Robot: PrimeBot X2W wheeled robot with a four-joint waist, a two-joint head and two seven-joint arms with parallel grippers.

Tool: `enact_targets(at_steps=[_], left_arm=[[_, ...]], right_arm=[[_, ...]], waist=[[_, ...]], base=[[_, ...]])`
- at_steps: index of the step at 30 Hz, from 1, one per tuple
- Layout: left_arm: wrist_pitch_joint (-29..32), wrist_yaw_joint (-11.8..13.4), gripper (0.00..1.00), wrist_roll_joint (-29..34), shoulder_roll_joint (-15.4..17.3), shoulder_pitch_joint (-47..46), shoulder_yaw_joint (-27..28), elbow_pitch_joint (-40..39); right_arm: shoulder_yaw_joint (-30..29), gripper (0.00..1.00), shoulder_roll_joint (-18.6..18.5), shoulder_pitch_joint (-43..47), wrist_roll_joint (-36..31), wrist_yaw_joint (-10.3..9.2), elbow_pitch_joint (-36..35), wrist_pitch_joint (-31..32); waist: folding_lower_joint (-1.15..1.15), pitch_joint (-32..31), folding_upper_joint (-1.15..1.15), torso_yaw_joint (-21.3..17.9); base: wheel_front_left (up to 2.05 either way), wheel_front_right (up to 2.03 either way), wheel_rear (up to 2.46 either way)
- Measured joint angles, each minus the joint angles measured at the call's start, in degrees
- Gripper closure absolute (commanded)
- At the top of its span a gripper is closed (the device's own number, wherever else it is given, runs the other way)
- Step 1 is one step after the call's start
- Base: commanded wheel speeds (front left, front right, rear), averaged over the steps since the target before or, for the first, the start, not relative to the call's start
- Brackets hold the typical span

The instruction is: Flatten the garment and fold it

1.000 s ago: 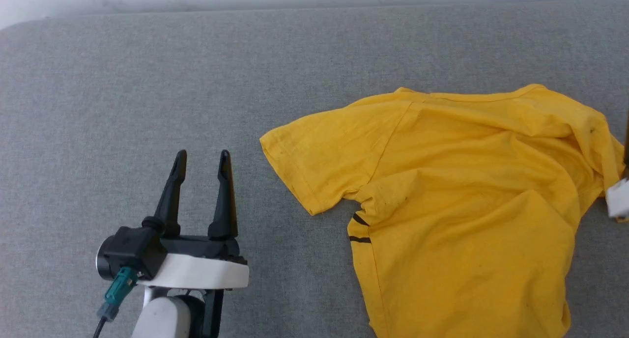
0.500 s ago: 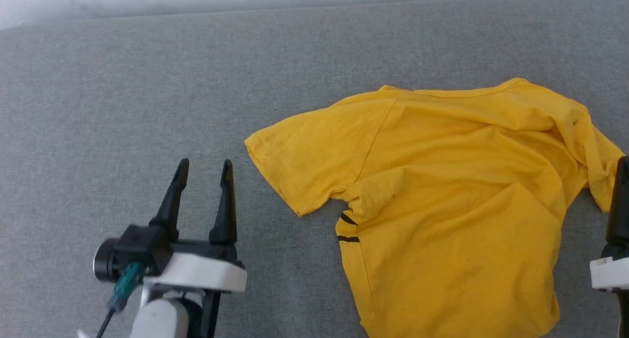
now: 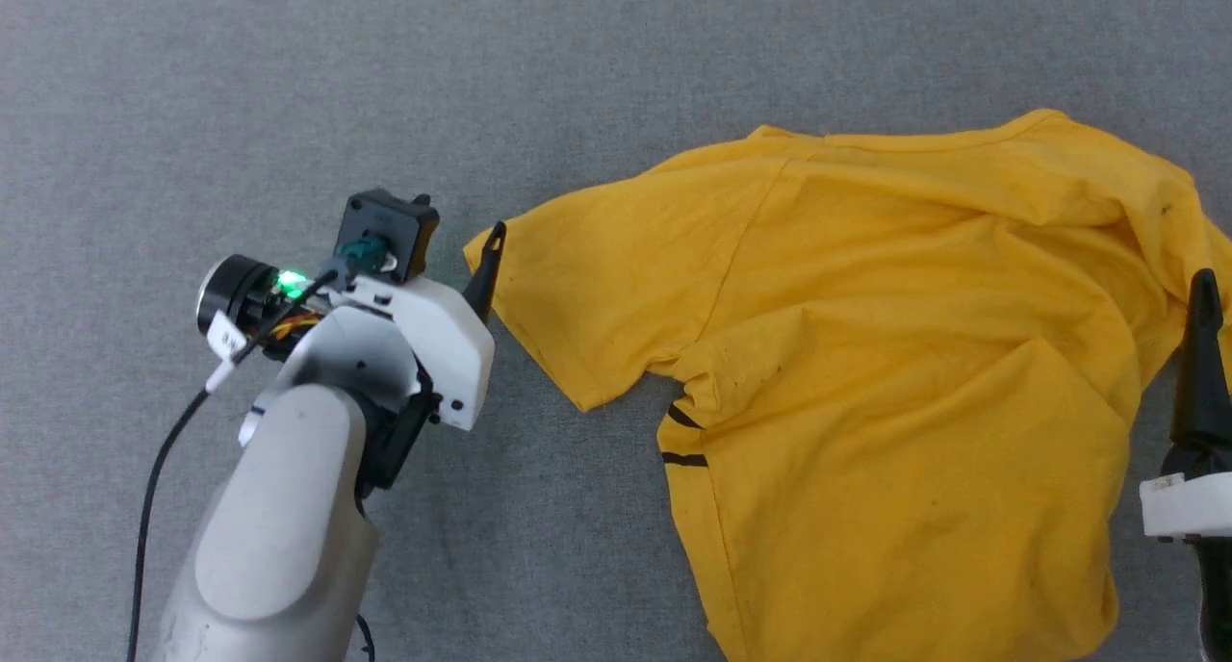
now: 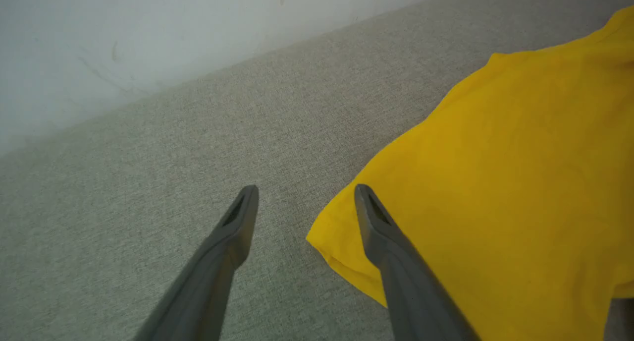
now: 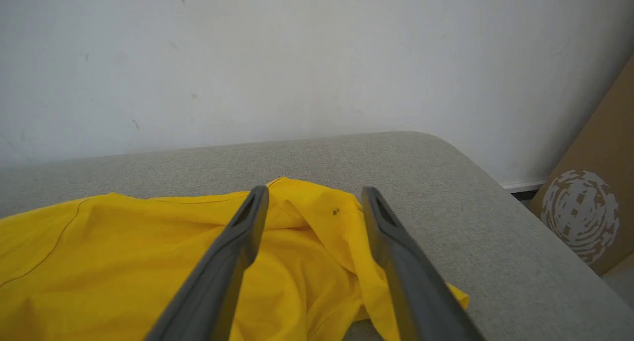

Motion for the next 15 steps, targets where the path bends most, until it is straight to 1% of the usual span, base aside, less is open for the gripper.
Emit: enact_targets(at_steps=[4, 7, 13, 14, 15], left_arm=[[4.87, -0.62, 0.0, -0.23, 1.31, -2.38, -1.33, 2.14], [7.95, -1.01, 0.0, -1.43, 1.33, -2.9, -1.72, 3.32], [14.74, -1.07, 0.0, -3.99, 1.61, -5.05, -1.68, 3.04], [15.81, -1.08, 0.03, -4.52, 1.7, -5.16, -1.72, 2.91], [16.85, -1.08, 0.64, -5.09, 1.74, -5.32, -1.72, 2.67]], right_arm=[[0.58, 0.0, 0.0, -0.75, -0.09, 0.0, -0.26, 0.71], [0.77, 0.0, 0.0, -0.87, -0.48, 0.0, -0.44, 0.98], [0.91, 0.0, 0.0, -0.91, -0.48, 0.0, -0.36, 1.48], [1.02, 0.0, 0.0, -0.91, -0.48, 0.0, -0.33, 1.48], [1.09, 0.0, 0.0, -0.91, -0.48, 0.0, -0.29, 1.48]], waist=[[0.01, 1.93, 0.0, -0.31], [0.0, 3.18, 0.0, -0.66], [-0.01, 4.65, 0.0, -1.53], [-0.01, 4.79, 0.0, -1.66], [-0.02, 4.91, 0.0, -1.77]], base=[[0.0, 0.0, 0.0], [0.0, 0.0, 0.0], [0.0, 0.0, 0.0], [0.0, 0.0, 0.0], [0.0, 0.0, 0.0]])
